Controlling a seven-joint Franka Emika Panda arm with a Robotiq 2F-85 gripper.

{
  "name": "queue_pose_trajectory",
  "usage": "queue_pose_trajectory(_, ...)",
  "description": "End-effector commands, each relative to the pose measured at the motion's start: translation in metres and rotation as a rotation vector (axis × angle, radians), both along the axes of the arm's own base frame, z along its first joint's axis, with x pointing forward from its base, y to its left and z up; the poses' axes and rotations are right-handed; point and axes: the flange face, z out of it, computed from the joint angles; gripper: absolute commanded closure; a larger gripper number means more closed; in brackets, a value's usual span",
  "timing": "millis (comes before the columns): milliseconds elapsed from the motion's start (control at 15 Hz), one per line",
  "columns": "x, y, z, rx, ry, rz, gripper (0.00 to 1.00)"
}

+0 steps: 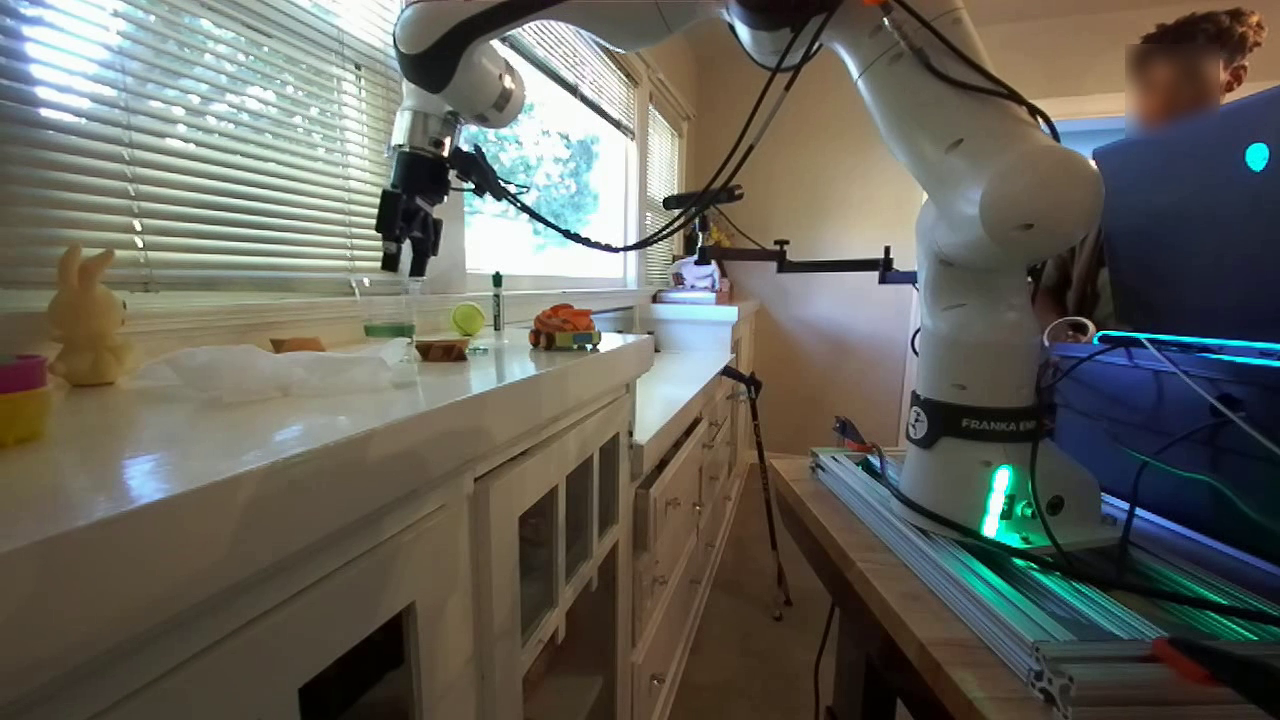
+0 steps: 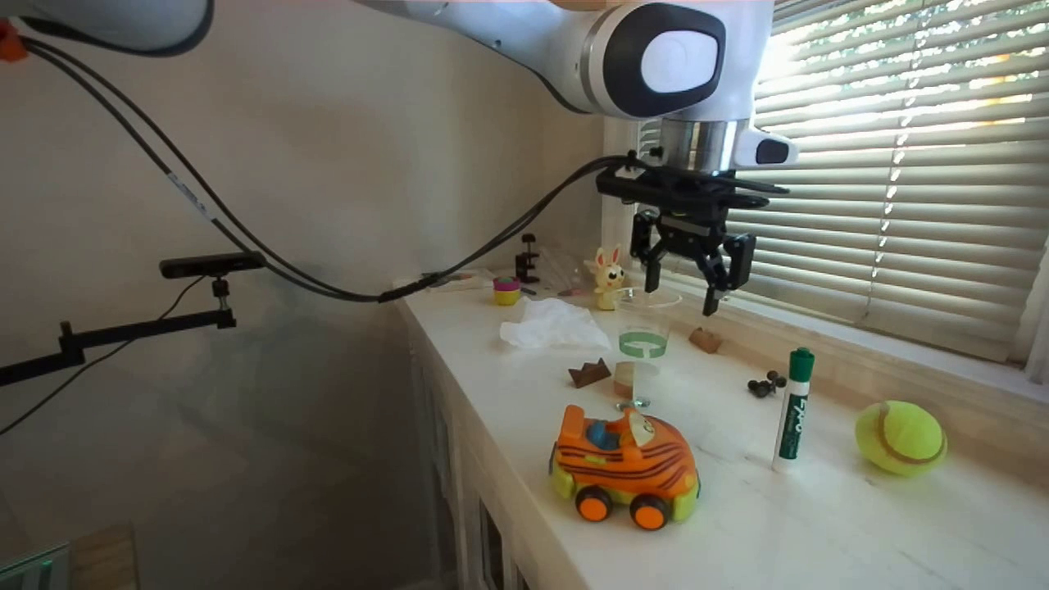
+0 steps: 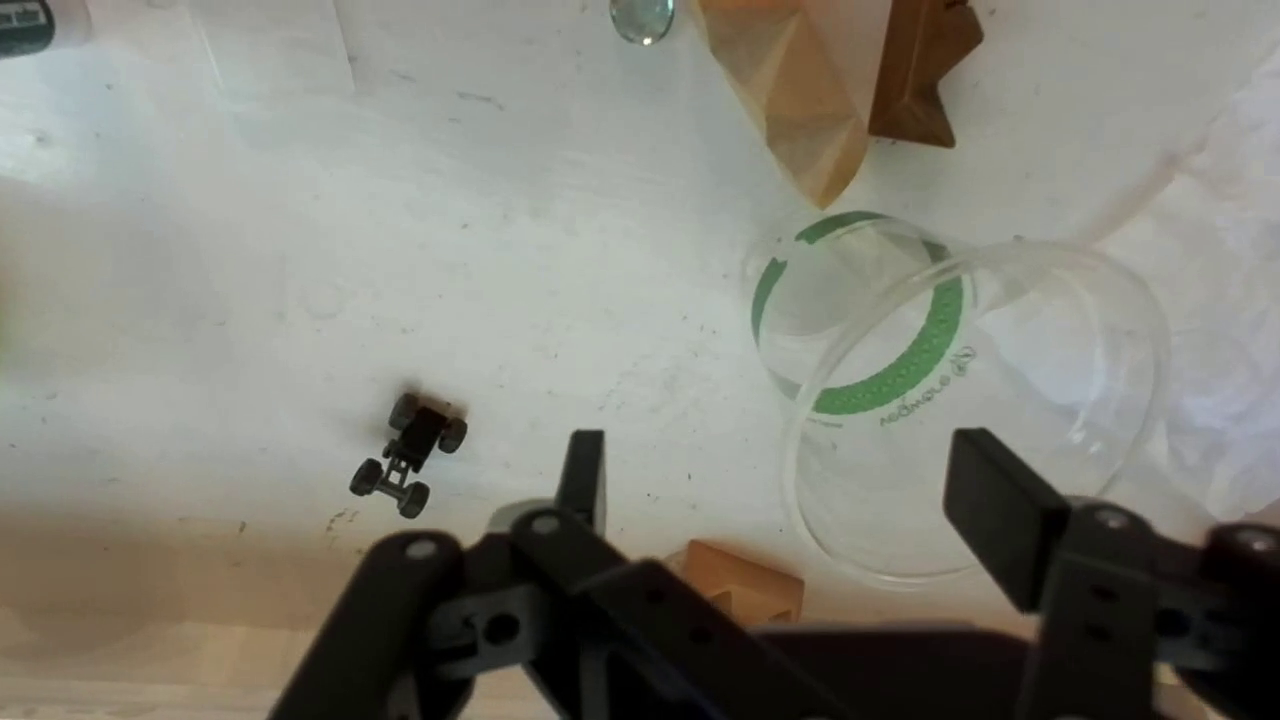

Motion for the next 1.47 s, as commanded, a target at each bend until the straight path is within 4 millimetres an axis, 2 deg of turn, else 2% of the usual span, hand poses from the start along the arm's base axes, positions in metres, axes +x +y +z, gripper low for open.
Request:
queue_pose_trajectory(0, 0.007, -0.003, 0.002, 0.005, 0.023, -0.018, 0.31)
queue_pose_trajectory(67, 0.007, -0.003, 0.001, 0.007, 0.026, -0.017, 0.36)
queue_pose_trajectory(267, 0.009, -0.004, 0.000, 0.007, 0.029, -0.016, 0.26)
queue_pose_trajectory(400, 0.010, -0.005, -0.002, 0.010, 0.033, -0.016, 0.52)
queue_pose_trajectory(467, 0.010, -0.006, -0.004, 0.011, 0.034, -0.016, 0.52)
queue_pose_trajectory(867, 0.011, -0.008, -0.006, 0.003, 0.038, -0.018, 0.95)
queue_pose_trajectory(1067, 0.011, -0.007, -0.001, -0.012, 0.038, -0.014, 0.99)
queue_pose_trajectory(1400, 0.010, -0.002, 0.024, -0.114, 0.066, 0.032, 0.96)
